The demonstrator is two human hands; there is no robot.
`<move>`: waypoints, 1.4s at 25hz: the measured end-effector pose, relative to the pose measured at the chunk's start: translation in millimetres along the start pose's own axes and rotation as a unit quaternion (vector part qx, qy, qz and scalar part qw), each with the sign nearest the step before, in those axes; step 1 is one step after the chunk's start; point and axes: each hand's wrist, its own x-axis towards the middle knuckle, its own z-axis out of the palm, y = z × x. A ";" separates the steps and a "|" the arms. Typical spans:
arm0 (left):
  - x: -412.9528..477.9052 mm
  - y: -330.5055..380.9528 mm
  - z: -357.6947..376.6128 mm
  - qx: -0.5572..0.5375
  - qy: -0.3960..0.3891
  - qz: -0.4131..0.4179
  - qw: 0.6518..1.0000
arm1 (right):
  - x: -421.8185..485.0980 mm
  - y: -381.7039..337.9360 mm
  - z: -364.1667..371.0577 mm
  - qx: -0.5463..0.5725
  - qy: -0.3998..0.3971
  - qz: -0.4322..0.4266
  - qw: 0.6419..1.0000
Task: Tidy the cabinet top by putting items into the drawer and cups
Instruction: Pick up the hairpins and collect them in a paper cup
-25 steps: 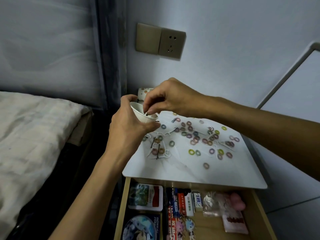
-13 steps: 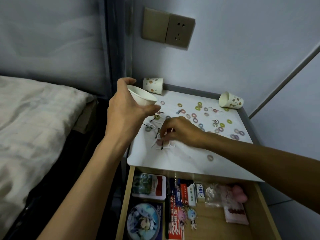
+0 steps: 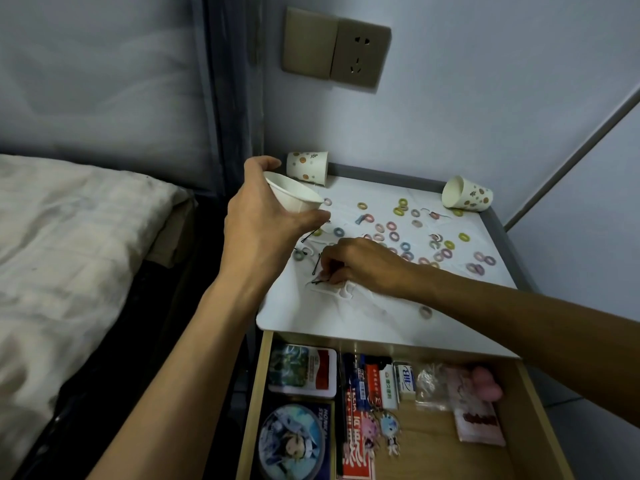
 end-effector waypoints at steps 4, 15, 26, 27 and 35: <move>0.5 0.1 0.4 -0.002 -0.005 -0.002 1.000 | 0.1 2.0 0.6 0.029 -0.008 0.017 0.999; -2.3 1.2 -0.6 0.004 -0.007 0.003 1.000 | 8.9 2.0 -8.5 -0.019 -0.063 0.042 0.997; -1.0 -0.3 -5.5 0.005 0.004 -0.001 1.000 | 1.8 -3.2 -3.6 -0.022 -0.037 0.049 0.998; -0.8 -0.7 -5.6 0.003 0.007 -0.002 1.000 | 2.6 -3.2 -3.7 -0.005 -0.022 0.067 0.997; -0.2 -0.9 -5.7 0.005 0.005 -0.002 1.000 | 2.7 -6.2 8.8 -0.067 -0.012 0.014 0.998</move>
